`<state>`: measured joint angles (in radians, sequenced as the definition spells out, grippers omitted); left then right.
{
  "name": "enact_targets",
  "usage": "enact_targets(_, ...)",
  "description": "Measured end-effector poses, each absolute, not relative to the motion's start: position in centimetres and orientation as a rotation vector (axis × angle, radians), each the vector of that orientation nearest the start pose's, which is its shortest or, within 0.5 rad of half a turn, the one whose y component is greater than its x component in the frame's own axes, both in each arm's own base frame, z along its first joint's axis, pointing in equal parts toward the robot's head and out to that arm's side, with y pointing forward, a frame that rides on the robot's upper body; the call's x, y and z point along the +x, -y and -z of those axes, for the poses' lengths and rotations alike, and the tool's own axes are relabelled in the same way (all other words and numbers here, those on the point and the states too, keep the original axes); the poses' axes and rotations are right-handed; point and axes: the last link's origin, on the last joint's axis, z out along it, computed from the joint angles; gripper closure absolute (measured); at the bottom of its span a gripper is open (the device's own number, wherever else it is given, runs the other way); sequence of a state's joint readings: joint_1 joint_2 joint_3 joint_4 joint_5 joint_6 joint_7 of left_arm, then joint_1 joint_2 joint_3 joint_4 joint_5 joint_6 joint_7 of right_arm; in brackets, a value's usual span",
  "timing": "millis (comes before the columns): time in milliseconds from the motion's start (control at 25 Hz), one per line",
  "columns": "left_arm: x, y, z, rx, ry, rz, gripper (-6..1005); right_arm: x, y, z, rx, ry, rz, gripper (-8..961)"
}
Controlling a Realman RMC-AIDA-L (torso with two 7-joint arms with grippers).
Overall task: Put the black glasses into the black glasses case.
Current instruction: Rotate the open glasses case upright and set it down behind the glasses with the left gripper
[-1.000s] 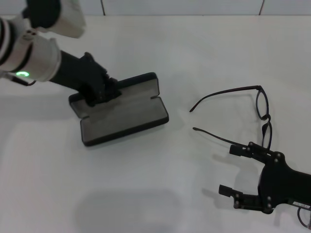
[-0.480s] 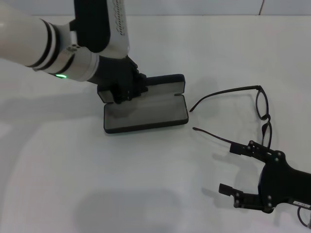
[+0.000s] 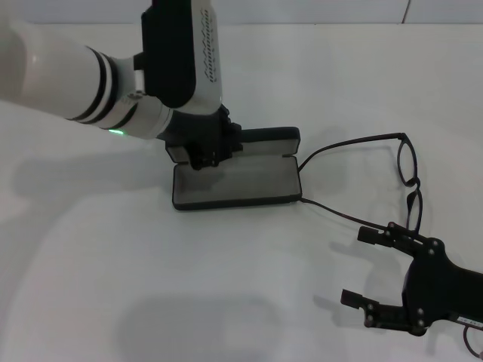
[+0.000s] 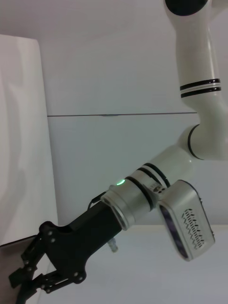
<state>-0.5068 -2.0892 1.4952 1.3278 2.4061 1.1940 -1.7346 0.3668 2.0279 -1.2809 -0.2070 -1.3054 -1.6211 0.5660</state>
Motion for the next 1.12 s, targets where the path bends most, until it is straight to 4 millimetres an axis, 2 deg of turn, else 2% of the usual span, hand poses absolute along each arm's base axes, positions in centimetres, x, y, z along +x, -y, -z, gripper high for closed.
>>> enact_targets(1120,-17.82,-36.36,3.52,-2.691,-0.224,-0.313,788,28.67,-23.38,5.54,-2.660,-0.130,-0.991,93)
